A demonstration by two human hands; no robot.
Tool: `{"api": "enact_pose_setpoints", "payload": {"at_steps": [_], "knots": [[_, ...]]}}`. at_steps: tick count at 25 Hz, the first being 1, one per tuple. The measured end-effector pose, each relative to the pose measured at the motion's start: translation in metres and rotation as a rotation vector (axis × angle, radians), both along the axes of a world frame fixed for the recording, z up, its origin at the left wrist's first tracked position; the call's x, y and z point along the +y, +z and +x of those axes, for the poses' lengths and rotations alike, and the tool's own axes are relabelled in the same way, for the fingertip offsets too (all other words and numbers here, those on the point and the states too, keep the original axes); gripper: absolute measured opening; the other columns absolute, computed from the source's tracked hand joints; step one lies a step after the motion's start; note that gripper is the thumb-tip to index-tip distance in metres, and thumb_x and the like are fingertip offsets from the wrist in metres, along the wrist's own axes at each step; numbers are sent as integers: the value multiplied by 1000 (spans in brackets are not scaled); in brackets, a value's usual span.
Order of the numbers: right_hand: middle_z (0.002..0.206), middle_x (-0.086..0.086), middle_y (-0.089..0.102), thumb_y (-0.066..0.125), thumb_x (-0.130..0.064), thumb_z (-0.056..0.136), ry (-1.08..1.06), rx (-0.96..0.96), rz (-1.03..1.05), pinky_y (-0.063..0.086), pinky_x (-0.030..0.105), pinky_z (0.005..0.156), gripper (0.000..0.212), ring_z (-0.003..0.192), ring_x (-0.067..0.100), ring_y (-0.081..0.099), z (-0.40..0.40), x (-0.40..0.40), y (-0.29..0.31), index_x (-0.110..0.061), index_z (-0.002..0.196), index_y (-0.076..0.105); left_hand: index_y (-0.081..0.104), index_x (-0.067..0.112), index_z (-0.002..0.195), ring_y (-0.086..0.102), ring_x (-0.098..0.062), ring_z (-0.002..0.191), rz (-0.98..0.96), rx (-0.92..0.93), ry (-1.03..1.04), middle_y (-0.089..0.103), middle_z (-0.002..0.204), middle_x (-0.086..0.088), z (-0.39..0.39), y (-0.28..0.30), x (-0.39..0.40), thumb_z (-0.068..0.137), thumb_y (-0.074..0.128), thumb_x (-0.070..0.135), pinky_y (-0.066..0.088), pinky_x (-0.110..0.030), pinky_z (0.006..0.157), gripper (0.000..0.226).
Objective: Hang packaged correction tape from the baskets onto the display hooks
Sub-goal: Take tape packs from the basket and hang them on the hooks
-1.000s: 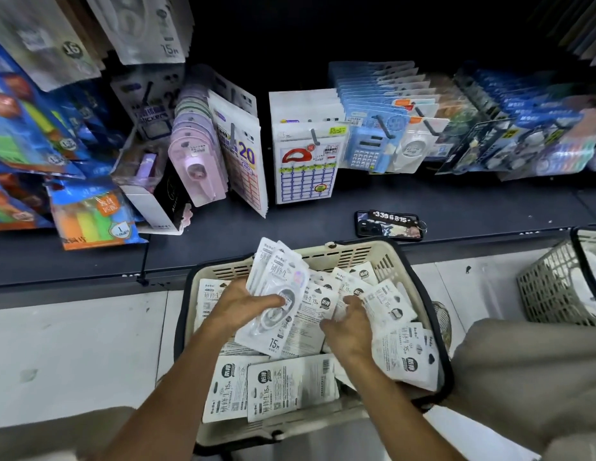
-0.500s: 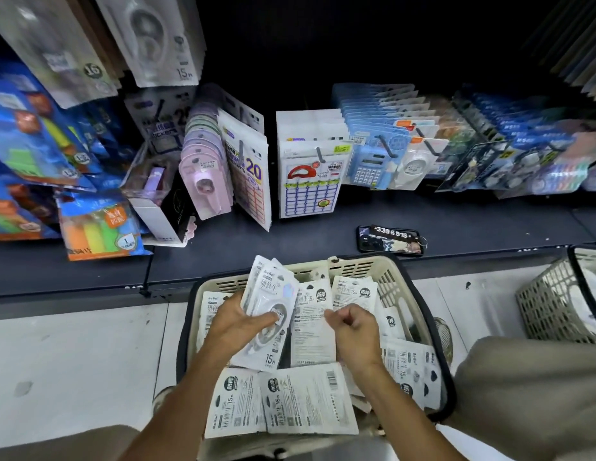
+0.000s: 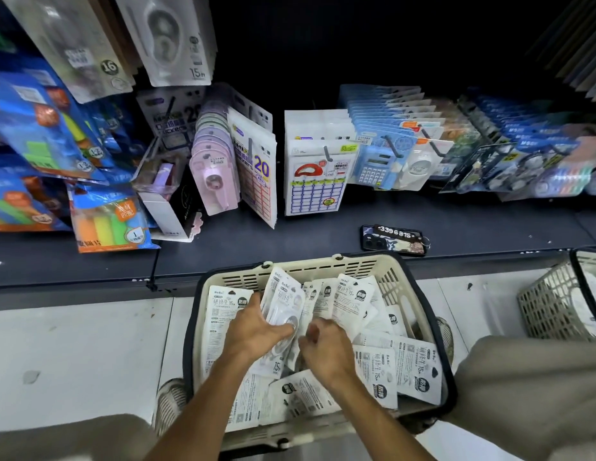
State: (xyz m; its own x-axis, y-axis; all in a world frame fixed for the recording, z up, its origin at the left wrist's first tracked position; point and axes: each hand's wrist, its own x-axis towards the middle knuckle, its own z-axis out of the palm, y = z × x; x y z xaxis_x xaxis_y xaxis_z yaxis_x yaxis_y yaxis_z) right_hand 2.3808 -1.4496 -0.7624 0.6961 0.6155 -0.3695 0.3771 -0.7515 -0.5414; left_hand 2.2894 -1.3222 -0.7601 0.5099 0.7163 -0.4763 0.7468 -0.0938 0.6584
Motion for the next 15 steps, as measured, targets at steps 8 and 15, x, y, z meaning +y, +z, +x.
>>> {"api": "enact_pose_setpoints", "payload": {"at_steps": [8, 15], "knots": [[95, -10, 54, 66, 0, 89, -223, 367, 546, 51, 20, 78, 24, 86, 12, 61, -1, 16, 10, -15, 70, 61, 53, 27, 104, 67, -8, 80, -104, -141, 138, 71, 93, 9, 0, -9, 4, 67, 90, 43, 46, -22, 61, 54], [127, -4, 68, 79, -21, 81, -480, 977, 700, 58, 39, 88, 71, 108, 16, 71, 11, 3, 27, -38, 141, 45, 64, 28, 112, 76, -9, 88, -274, -491, 249, 79, 97, 11, -1, 29, 21, 77, 84, 9, 57, -19, 66, 45]]}}
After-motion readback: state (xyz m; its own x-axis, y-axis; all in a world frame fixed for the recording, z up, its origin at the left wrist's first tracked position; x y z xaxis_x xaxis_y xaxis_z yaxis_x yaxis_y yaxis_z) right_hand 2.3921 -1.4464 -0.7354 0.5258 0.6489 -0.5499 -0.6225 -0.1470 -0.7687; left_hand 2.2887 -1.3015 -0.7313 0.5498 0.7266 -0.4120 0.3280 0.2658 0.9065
